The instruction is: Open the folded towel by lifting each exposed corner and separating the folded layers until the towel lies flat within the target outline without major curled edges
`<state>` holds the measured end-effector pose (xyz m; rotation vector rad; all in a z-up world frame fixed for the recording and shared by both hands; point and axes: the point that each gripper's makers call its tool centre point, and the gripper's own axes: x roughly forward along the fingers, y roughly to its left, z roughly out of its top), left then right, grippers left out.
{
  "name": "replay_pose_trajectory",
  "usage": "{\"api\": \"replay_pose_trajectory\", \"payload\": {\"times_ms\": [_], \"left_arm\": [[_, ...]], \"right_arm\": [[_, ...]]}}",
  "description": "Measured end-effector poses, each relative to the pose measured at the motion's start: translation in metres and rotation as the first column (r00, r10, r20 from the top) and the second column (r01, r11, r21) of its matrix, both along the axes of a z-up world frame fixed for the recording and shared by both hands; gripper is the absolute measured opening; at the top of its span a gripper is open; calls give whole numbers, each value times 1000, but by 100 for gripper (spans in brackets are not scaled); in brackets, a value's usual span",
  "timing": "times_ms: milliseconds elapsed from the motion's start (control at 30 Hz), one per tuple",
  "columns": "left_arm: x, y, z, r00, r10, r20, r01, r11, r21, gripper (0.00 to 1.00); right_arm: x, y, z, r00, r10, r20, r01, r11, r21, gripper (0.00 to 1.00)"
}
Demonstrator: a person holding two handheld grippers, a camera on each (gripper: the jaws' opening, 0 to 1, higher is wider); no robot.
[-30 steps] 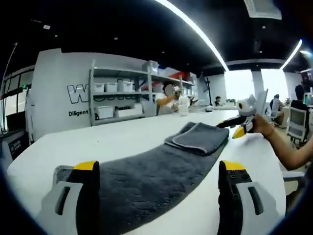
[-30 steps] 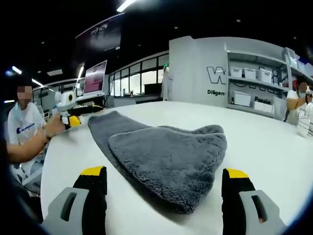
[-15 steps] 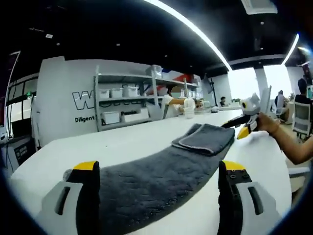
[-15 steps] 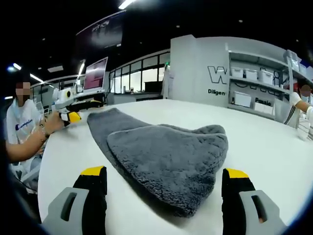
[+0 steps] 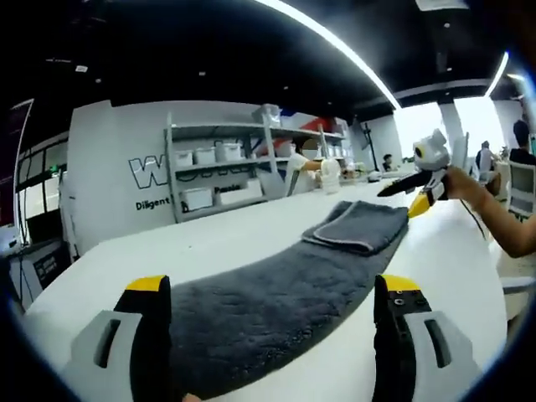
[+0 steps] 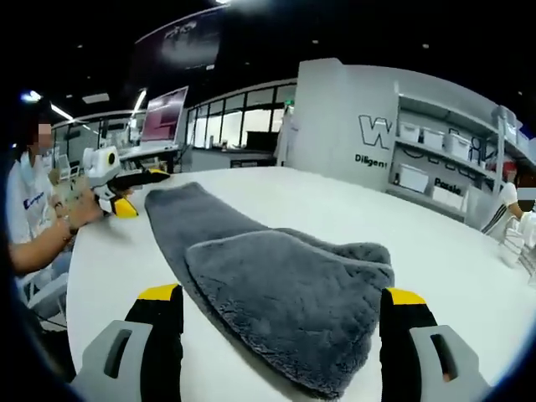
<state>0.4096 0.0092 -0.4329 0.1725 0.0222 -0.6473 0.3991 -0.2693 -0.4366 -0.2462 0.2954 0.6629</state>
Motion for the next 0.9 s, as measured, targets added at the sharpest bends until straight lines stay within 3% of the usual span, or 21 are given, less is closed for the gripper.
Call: {"api": "replay_pose_trajectory", "payload": {"times_ms": [100, 233, 367, 533, 600, 733, 900], "left_arm": [[1, 4, -3, 999, 0, -34, -1, 999, -33, 100], [3, 12, 2, 999, 26, -21, -27, 998, -62, 99], [-2, 8, 2, 999, 14, -35, -17, 996, -82, 99], [-8, 4, 1, 1000, 11, -26, -13, 998, -57, 99], [-7, 6, -2, 999, 11, -32, -13, 999, -44, 99], [-12, 2, -7, 998, -17, -62, 14, 999, -53, 99], [-9, 2, -12, 997, -15, -81, 12, 999, -42, 99]], "right_arm": [[-7, 17, 2, 1000, 6, 15, -6, 1000, -14, 99], [-12, 37, -2, 1000, 25, 18, -24, 999, -38, 99], [-10, 54, -6, 999, 27, 38, -23, 993, -112, 95], [-7, 75, -7, 995, 69, 68, -59, 990, -132, 73], [-6, 85, -8, 994, 86, 70, -74, 986, -149, 70], [12, 95, -15, 994, 46, 100, -22, 975, -221, 75], [14, 99, -29, 995, 49, 87, -27, 970, -243, 57]]}}
